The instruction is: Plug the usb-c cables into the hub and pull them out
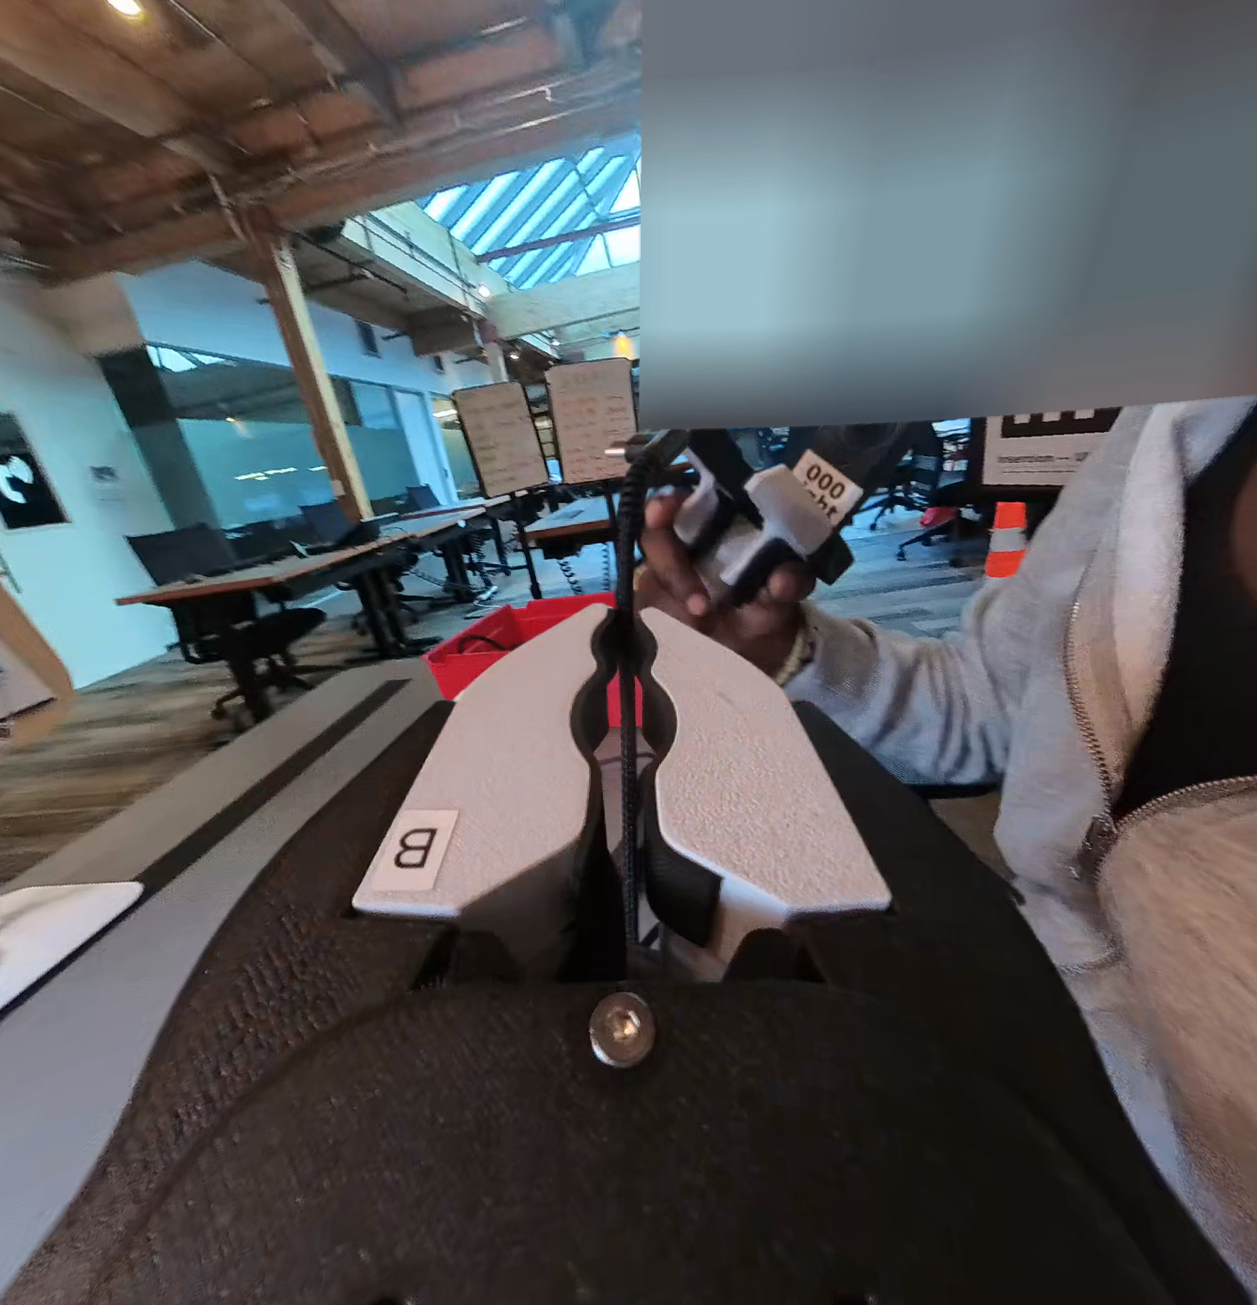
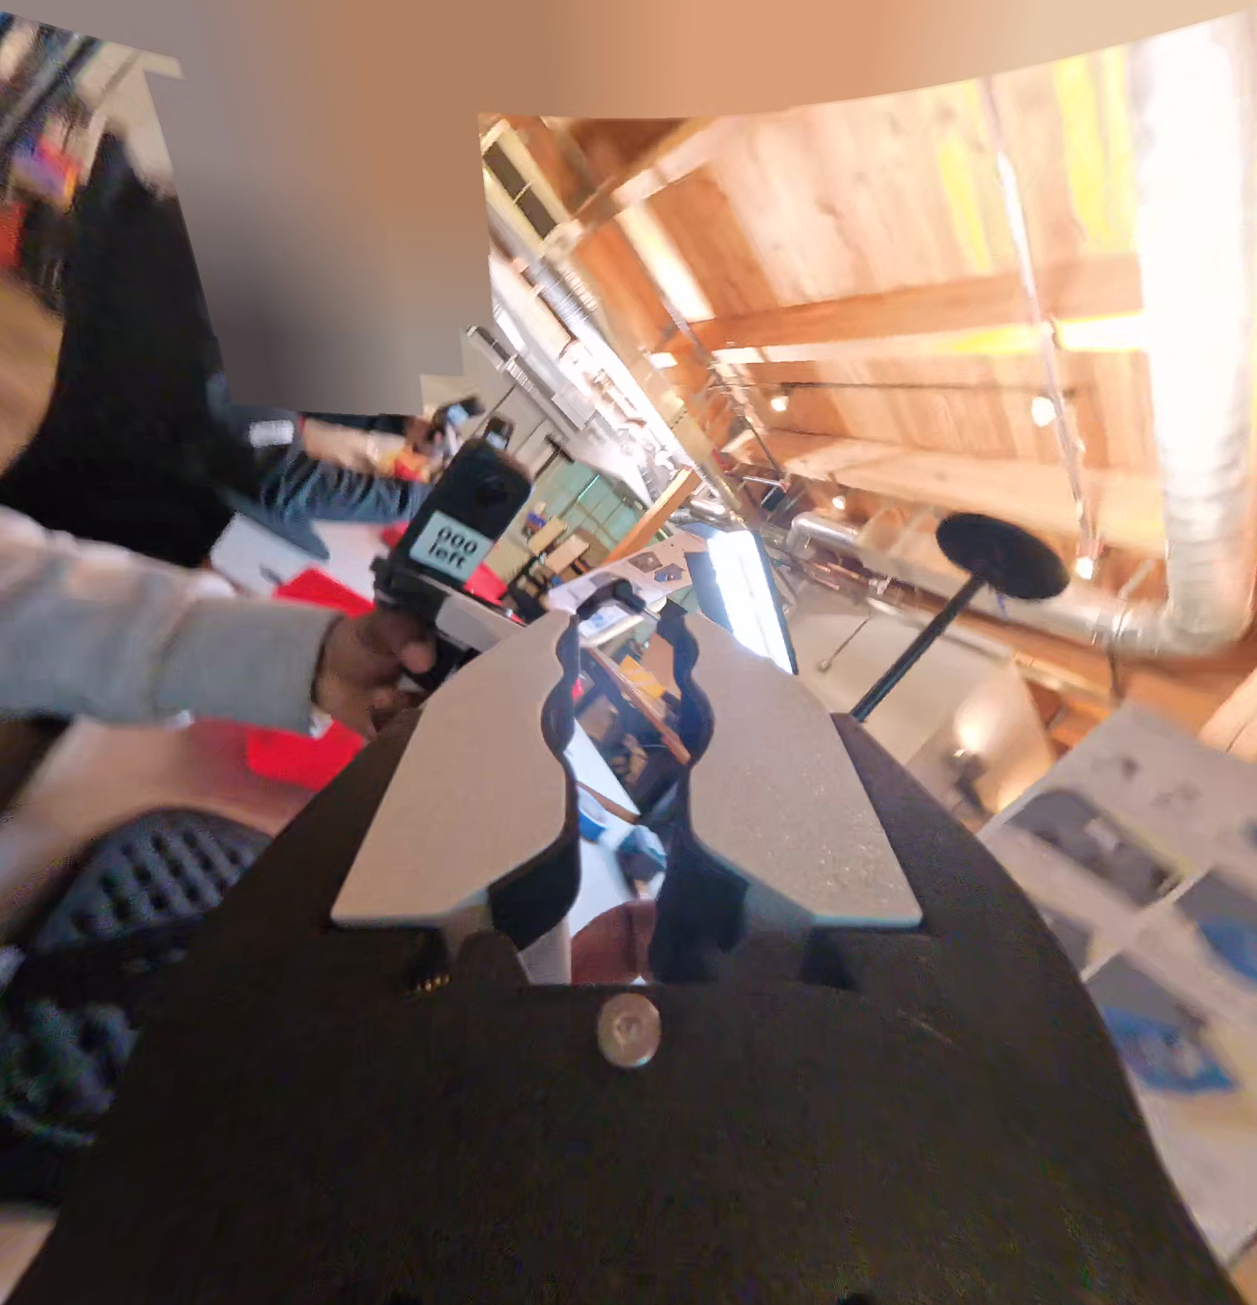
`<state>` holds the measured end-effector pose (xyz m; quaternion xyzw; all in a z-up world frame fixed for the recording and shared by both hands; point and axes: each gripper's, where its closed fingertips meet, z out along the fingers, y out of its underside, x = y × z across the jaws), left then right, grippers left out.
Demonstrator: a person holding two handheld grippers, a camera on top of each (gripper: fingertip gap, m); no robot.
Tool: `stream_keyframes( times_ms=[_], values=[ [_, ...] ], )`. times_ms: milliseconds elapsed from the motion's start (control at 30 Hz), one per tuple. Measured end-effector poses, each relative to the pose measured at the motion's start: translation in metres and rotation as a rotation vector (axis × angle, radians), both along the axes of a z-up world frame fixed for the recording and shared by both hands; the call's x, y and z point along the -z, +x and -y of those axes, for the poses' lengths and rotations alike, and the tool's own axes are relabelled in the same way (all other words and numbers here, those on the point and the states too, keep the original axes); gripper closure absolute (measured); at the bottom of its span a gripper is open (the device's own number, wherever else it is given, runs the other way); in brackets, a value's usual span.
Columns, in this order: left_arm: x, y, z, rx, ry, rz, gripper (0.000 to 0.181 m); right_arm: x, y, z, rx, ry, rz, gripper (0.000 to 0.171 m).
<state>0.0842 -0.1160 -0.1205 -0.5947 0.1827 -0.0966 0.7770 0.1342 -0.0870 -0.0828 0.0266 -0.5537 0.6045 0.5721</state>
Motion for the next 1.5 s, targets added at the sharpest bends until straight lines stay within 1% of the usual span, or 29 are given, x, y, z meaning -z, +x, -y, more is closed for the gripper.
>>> stream_keyframes(
  times_ms=[100,200,300,333,367,433,467,500,567,633,700,733,833,933,967,1033,1167,1233,1333,1500],
  values=[
    [0.003,0.005,-0.001,0.053,-0.018,0.014,0.177,0.003,-0.012,0.012,0.097,0.268,-0.11,0.146],
    [0.004,0.007,-0.002,0.075,-0.031,0.011,0.177,0.002,-0.023,0.018,0.164,0.445,-0.179,0.146],
    [0.005,0.009,-0.003,0.095,-0.047,0.005,0.177,0.0,-0.026,0.022,0.148,0.524,-0.204,0.148],
    [0.006,0.009,-0.004,0.1,-0.051,0.001,0.177,0.001,-0.028,0.023,0.15,0.548,-0.202,0.153],
    [0.006,0.01,-0.004,0.106,-0.054,-0.002,0.177,0.001,-0.03,0.023,0.158,0.571,-0.202,0.162],
    [0.006,0.009,-0.005,0.1,-0.058,0.008,0.177,0.002,-0.031,0.024,0.15,0.599,-0.196,0.163],
    [0.004,0.005,-0.006,0.08,-0.048,0.025,0.177,0.001,-0.033,0.023,0.15,0.599,-0.162,0.164],
    [-0.001,0.0,-0.007,0.043,-0.021,0.049,0.169,-0.002,-0.036,0.02,0.164,0.585,-0.124,0.164],
    [-0.016,-0.02,-0.003,-0.099,0.076,0.077,0.143,-0.014,-0.045,0.013,0.202,0.516,-0.073,0.165],
    [-0.036,-0.045,0.01,-0.309,0.209,0.071,0.133,-0.028,-0.062,-0.001,0.283,0.46,-0.026,0.166],
    [-0.058,-0.063,0.034,-0.496,0.346,0.066,0.133,-0.042,-0.086,-0.017,0.398,0.43,0.005,0.164],
    [-0.067,-0.066,0.045,-0.552,0.399,0.063,0.133,-0.049,-0.099,-0.026,0.472,0.419,0.006,0.164],
    [-0.083,-0.055,0.065,-0.607,0.465,0.033,0.134,-0.072,-0.129,-0.044,0.64,0.37,-0.025,0.164],
    [-0.077,-0.042,0.061,-0.608,0.407,0.028,0.14,-0.084,-0.139,-0.044,0.688,0.331,-0.069,0.164],
    [-0.069,-0.041,0.055,-0.604,0.361,0.058,0.141,-0.081,-0.139,-0.042,0.704,0.335,-0.076,0.164],
    [-0.043,-0.041,0.04,-0.572,0.242,0.191,0.143,-0.063,-0.137,-0.034,0.732,0.37,-0.096,0.164],
    [0.026,-0.035,0.0,-0.371,-0.012,0.611,0.143,0.005,-0.128,-0.02,0.769,0.459,-0.116,0.165],
    [0.05,-0.032,-0.012,-0.274,-0.081,0.785,0.143,0.035,-0.117,-0.015,0.785,0.482,-0.134,0.165],
    [0.064,-0.036,-0.019,-0.209,-0.087,0.954,0.148,0.071,-0.101,-0.008,0.796,0.497,-0.123,0.165],
    [0.077,-0.031,-0.029,-0.145,-0.176,1.02,0.149,0.111,-0.089,-0.004,0.809,0.574,-0.109,0.165]
  ],
)
